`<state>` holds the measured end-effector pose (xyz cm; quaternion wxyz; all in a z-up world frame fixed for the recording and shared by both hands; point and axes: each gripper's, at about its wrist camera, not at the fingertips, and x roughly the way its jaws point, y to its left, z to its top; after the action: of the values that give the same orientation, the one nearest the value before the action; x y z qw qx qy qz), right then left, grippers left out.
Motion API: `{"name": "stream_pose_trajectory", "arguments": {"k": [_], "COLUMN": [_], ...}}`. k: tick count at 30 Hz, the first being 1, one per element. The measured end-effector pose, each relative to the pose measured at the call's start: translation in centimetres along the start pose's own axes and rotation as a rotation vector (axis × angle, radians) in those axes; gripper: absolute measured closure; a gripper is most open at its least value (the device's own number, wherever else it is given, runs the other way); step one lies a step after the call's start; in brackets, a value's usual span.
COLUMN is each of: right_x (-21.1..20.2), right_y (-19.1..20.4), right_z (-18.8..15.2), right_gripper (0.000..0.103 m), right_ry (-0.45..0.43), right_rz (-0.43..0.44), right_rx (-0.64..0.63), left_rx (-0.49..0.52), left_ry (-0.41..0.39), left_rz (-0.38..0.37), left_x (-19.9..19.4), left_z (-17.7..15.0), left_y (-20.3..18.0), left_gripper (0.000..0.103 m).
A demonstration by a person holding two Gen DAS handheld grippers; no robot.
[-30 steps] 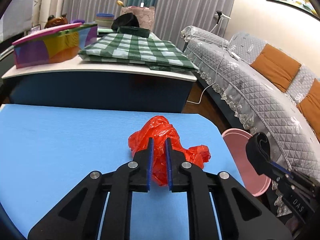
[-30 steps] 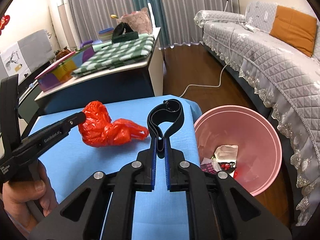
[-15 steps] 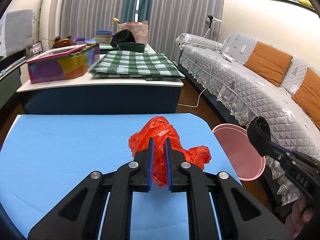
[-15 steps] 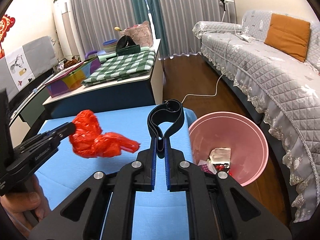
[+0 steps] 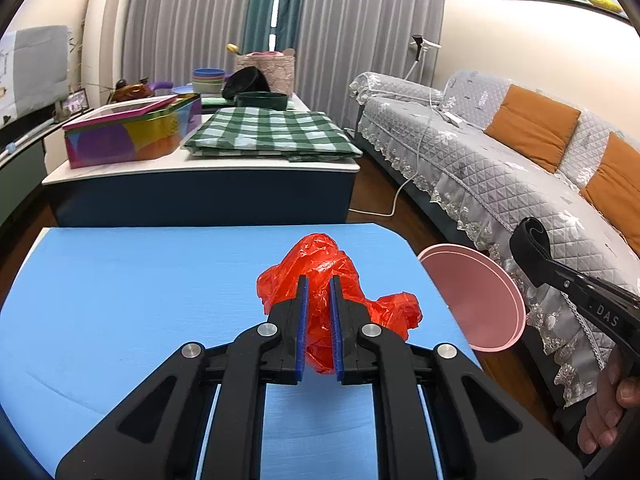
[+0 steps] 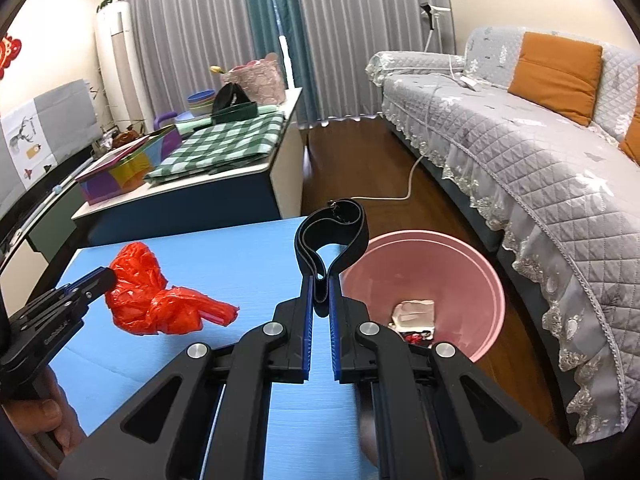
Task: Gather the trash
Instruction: 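Carry the red bag with the left tool while the right tool carries the black band over the bin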
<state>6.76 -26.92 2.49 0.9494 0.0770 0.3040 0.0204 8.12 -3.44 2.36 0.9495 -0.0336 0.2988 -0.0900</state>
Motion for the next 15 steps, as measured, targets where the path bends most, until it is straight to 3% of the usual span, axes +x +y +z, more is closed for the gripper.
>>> {"name": "stream_pose_trajectory", "arguments": {"k": [15], "right_x": [-0.1], "right_y": [-6.0], "right_z": [3.0], "right_gripper": [0.095], "right_ry": [-0.068], "right_rz": [-0.208], "right_rx": [-0.051], "left_rx": [0.059], "left_ry": [0.024], "left_rz": [-0.071], "left_x": [2.2], "left_z": [0.2], "left_y": [-5.9], "left_gripper": [0.093]}}
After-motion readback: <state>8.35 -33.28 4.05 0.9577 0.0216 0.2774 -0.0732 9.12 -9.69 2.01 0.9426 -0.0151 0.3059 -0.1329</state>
